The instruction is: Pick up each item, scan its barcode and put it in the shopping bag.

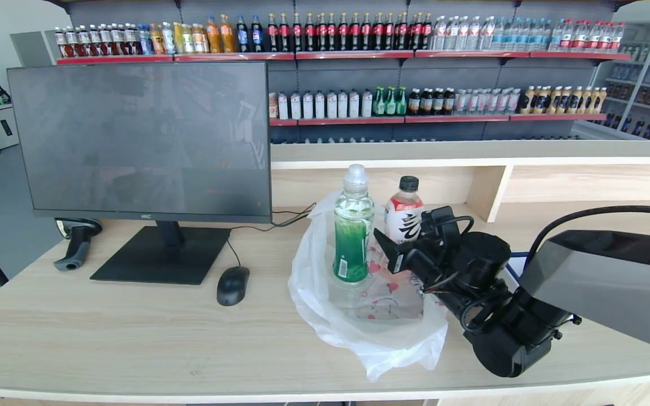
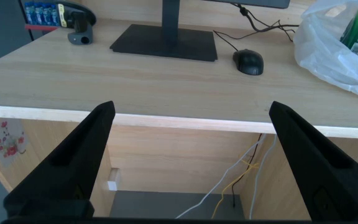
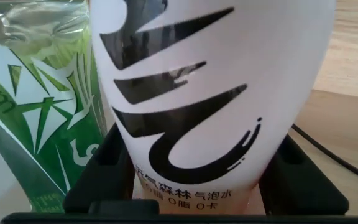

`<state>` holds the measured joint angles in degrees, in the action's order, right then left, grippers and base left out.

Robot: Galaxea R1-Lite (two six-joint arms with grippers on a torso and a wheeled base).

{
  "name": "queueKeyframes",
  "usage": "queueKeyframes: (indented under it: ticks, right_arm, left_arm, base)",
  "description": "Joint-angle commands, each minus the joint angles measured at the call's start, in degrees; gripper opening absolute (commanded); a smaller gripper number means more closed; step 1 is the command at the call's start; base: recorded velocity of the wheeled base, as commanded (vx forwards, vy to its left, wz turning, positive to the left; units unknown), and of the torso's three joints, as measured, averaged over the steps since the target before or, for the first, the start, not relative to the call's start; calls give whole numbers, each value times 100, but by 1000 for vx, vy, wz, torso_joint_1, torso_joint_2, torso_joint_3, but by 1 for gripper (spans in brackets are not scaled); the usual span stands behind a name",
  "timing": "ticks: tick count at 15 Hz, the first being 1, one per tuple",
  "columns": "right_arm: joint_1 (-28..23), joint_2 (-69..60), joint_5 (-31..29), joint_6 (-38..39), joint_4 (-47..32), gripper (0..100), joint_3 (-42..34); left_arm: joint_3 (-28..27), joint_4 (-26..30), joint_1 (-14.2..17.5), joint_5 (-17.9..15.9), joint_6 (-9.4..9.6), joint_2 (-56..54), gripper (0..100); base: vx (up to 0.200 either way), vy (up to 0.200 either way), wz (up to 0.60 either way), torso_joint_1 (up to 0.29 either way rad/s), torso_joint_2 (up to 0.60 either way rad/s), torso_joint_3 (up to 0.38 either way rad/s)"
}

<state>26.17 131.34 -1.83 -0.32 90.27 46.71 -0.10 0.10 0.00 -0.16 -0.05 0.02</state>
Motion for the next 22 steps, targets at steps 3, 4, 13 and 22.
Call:
queueKeyframes:
  ticks: [3, 4, 13, 22]
  right_arm:
    - [19, -74, -2, -3, -27, 0, -251]
    - [28, -74, -2, 5, -27, 0, -259]
    - [-42, -302, -2, 5, -27, 100, -391]
    - [-68, -1585, -2, -100, -27, 100, -1604]
  left_arm:
    - [1, -1, 0, -2, -4, -2, 100]
    - [1, -1, 0, -2, -4, -2, 100]
    - [10, -10, 0, -2, -13, -2, 100]
    - [1, -1, 0, -2, 22, -2, 100]
  base:
    - [0, 0, 0, 0, 0, 0]
    - [0, 0, 0, 0, 0, 0]
    - [0, 0, 0, 0, 0, 0]
    - [0, 0, 0, 0, 0, 0]
